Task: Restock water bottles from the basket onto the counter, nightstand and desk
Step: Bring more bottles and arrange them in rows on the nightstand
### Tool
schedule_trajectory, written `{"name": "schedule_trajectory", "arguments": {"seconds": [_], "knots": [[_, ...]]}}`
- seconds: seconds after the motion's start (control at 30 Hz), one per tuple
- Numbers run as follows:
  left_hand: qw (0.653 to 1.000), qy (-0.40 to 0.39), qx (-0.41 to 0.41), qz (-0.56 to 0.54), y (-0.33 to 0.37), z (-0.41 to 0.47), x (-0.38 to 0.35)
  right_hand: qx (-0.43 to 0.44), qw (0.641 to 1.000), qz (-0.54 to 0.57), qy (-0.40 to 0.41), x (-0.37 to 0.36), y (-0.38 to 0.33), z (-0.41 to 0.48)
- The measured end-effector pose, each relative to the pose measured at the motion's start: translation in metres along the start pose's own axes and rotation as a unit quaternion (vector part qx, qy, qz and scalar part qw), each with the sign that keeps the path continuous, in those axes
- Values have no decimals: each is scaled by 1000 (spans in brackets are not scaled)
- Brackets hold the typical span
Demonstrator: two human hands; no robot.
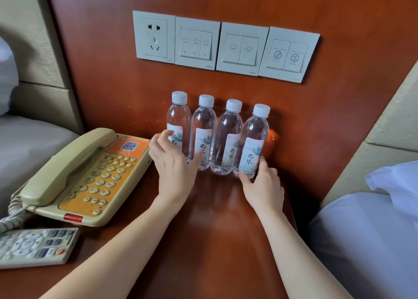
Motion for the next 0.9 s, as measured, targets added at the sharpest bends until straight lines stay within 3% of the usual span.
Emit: {"name": "schedule_trajectory", "arguments": {"seconds": [0.1,0.17,0.33,0.67,0.9], "knots": [[991,-107,50,-57,-12,1,-8,14,991,92,93,9,-3,-9],[985,-149,63,-63,-20,0,-11,41,985,92,140,12,-8,-14],[992,-119,40,14,-21,1,-13,1,995,79,61,-5,-18,-6],[992,-109,31,48,-22,5,-14,-71,990,37,117,-17,-36,-6],[990,-118,15,75,-24,10,-10,-70,991,41,106,-18,-35,-7]]}}
Point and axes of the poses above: each hand's wrist, its own z-axis towards the middle knuckle, its own x-axis out of the back of the hand, y = z × x, the point moved 3 cm from there along z, towards the middle knuckle, and after that the axes turned 1 degree about -z, right-handed, at the moved point
